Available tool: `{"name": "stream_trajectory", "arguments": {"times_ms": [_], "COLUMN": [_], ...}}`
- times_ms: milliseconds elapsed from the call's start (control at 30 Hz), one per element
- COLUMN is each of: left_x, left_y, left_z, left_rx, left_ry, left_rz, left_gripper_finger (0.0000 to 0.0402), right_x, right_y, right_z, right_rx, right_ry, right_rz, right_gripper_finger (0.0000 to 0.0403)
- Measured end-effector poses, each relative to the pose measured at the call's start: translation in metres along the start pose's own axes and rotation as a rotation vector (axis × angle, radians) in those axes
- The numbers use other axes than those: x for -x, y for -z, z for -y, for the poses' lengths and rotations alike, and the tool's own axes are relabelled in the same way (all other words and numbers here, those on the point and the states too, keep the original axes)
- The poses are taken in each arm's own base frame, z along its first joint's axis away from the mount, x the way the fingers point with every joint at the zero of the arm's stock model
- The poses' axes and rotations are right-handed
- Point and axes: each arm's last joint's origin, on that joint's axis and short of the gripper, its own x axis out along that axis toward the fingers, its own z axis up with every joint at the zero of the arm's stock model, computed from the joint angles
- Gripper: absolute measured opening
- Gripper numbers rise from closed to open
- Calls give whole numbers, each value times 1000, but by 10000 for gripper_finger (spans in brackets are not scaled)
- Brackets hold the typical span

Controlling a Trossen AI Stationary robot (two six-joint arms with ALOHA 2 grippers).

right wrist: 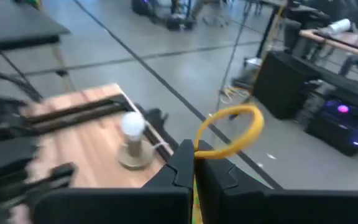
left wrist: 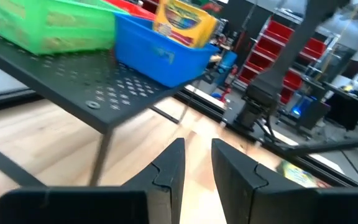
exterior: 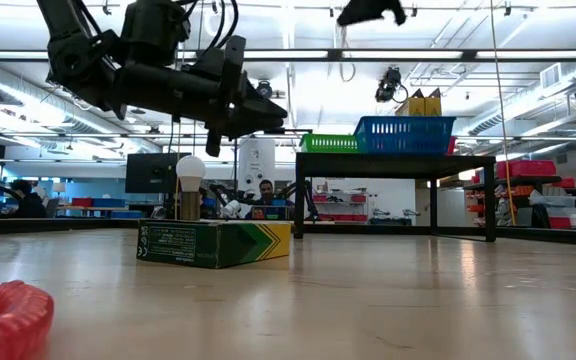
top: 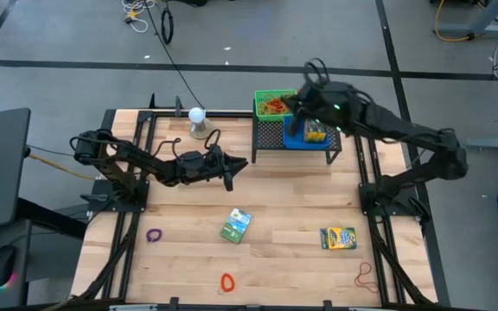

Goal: Pick & Place Office Desk Supplies
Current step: Put the yellow rubber band into the green bin

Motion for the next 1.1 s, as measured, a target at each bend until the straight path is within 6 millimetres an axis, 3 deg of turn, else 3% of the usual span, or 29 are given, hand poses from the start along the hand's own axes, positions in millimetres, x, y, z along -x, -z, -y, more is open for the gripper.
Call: {"name": "stream_trajectory", "arguments": {"times_ms": [200,633,933,1100], "left_x": [2,8,11,11], "left_y": [5,12,14,14], "left_z": [8,24,29,29], "left_rx": [-6,-11,-3,1], "left_ry": [32,46,50,48], "left_rz": [-29,-40,-38,-39], "left_gripper_finger": [84,84,84,84], "right_x": [-44,-116,-130,-130], "right_y": [5,47,67,72], "right_z": [12,41,47,48], "right_rx": [110,195,139,97], "right_ry": [125,240,246,255], "right_rz": [-109,-290,-401,-438], "right_gripper_finger": [8,10,17,57]}}
